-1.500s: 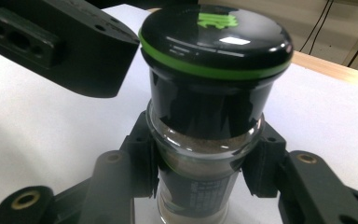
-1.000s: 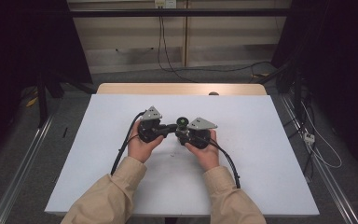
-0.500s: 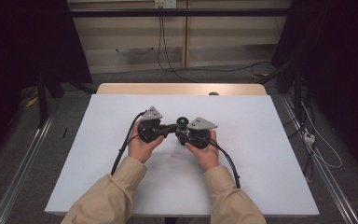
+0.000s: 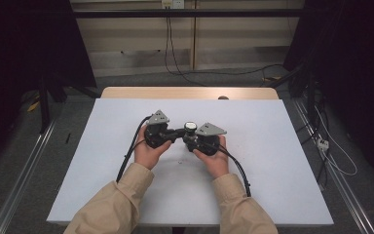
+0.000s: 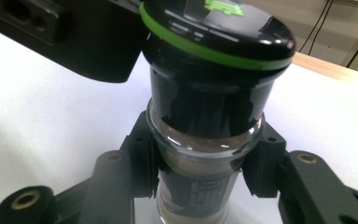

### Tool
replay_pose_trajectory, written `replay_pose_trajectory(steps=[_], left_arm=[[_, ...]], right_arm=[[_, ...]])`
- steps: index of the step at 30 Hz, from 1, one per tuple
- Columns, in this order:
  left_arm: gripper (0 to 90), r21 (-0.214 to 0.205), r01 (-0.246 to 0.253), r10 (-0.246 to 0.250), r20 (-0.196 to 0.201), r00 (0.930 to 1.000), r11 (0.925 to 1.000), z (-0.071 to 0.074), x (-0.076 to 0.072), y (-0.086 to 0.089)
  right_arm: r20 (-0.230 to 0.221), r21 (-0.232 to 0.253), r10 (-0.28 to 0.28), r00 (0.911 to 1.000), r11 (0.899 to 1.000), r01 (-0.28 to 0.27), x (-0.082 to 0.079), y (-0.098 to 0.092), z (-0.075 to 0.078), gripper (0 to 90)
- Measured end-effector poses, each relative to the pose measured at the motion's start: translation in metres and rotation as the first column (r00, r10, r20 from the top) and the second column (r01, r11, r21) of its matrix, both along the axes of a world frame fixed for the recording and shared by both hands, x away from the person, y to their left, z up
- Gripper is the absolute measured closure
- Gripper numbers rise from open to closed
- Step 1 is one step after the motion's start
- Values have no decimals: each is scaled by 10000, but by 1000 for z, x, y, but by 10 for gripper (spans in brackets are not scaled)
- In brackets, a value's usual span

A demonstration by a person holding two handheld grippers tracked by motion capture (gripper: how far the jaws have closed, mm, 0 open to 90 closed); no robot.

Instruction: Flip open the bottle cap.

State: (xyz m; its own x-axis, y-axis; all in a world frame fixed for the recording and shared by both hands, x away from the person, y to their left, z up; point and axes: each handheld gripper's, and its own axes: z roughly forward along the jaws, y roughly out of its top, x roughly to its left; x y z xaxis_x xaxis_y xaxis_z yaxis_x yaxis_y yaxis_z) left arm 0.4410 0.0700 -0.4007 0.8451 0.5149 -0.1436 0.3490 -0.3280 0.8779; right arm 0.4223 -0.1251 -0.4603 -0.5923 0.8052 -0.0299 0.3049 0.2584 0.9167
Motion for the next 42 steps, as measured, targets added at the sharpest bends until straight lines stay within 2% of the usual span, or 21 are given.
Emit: replay_pose_trajectory(steps=[27,42], left_arm=[[900,-34,-22,23,56,10000,10000,5,1,-3],[900,84,-6,6,95,10000,10000,10,2,-6]], right_arm=[[-33,63,-18,10000,10000,18,0,-1,0,538],[-40,85,-6,10000,10000,6,1,-1,-1,538]])
